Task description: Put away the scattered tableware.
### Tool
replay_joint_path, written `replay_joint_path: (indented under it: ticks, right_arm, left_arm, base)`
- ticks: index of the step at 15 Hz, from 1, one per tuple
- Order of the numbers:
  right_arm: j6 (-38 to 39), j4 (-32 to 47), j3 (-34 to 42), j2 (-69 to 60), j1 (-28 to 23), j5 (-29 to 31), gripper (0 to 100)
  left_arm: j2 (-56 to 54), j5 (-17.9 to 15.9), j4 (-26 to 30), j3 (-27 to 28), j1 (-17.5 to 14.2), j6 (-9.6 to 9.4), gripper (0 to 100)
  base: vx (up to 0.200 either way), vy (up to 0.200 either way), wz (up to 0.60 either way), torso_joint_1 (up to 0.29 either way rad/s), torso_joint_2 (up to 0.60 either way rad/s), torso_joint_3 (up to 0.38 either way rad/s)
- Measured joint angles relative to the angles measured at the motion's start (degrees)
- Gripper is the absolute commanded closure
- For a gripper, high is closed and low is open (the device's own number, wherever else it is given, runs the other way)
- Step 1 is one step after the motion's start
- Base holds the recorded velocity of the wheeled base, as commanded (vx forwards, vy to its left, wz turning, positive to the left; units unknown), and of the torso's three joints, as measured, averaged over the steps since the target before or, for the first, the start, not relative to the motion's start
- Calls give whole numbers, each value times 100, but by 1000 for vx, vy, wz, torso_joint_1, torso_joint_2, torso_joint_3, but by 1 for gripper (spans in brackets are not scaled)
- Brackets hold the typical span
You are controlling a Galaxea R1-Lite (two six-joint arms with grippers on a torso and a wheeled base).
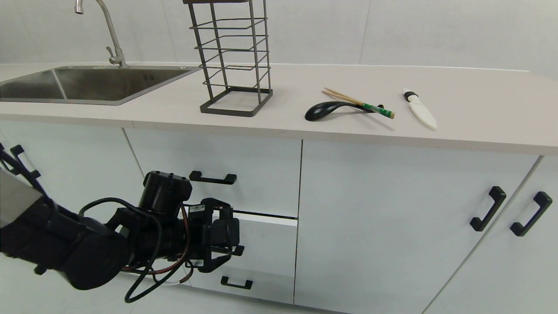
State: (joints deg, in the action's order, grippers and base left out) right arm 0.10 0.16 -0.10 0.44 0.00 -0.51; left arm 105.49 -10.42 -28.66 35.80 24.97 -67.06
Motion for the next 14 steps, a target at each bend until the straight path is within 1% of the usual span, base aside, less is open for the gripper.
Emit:
replay_joint_path:
  ticks: [5, 10, 14]
  right_arm:
    - [0, 2, 0, 0, -2, 0, 100]
    - [0, -2, 0, 0, 0, 0, 100]
    - [0, 2, 0, 0, 0, 0, 100]
  left_arm:
    - [479, 44, -141, 121, -162, -18, 0]
    - [840, 44, -700, 118, -206, -5, 0]
    - [1061, 9, -820, 72, -402, -43, 0]
  base:
    - [0, 0, 0, 0, 0, 0]
    - [0, 0, 0, 0, 0, 0]
    - [0, 0, 0, 0, 0, 0]
